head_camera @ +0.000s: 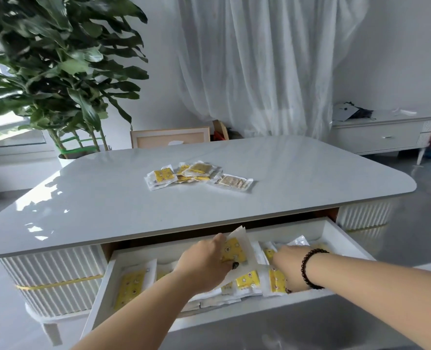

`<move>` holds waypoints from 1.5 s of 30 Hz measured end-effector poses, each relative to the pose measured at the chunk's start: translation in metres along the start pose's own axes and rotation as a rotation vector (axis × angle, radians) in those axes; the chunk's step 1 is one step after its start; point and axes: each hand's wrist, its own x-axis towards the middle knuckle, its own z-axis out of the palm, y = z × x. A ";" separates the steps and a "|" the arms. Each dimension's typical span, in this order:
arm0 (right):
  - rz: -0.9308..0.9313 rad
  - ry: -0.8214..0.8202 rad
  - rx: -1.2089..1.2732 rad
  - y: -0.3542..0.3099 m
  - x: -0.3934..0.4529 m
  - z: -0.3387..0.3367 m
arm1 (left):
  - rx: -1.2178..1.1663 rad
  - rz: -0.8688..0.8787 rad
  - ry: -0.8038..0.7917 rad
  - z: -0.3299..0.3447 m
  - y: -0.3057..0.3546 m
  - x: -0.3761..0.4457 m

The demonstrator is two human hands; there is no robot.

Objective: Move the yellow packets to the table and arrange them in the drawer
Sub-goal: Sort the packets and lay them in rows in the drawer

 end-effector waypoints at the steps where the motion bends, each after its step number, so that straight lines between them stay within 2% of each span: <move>1: 0.032 0.004 0.060 0.009 0.001 -0.004 | -0.035 -0.013 -0.006 0.004 0.001 0.006; 6: 0.313 0.144 0.325 0.083 0.013 -0.005 | -0.269 -0.112 0.001 0.027 -0.003 0.029; 10: 0.531 0.137 0.506 0.130 0.024 0.026 | -0.345 -0.185 -0.029 0.037 -0.016 0.041; 12: 0.583 0.126 0.561 0.139 0.033 0.034 | -0.401 -0.237 -0.008 0.038 -0.023 0.045; 17: 0.566 0.105 0.735 0.145 0.056 0.040 | -0.502 -0.297 -0.007 0.042 -0.031 0.043; 25: 0.533 0.003 0.711 0.137 0.071 0.061 | -0.480 -0.286 -0.035 0.046 -0.024 0.046; 29: 0.543 0.073 0.704 0.134 0.075 0.073 | -0.492 -0.293 -0.045 0.045 -0.022 0.045; 33: 0.534 0.231 0.570 0.129 0.072 0.076 | -0.501 -0.298 -0.047 0.045 -0.023 0.044; 37: 0.399 0.329 0.147 0.118 0.057 0.067 | -0.505 -0.288 -0.047 0.044 -0.023 0.044; 39: 0.355 0.218 0.125 0.110 0.051 0.065 | -0.509 -0.288 -0.052 0.044 -0.023 0.043; 42: 0.340 -0.049 0.273 0.099 0.044 0.068 | -0.508 -0.280 -0.060 0.044 -0.022 0.042; 45: 0.331 -0.075 0.256 0.102 0.043 0.070 | -0.522 -0.280 -0.060 0.044 -0.022 0.043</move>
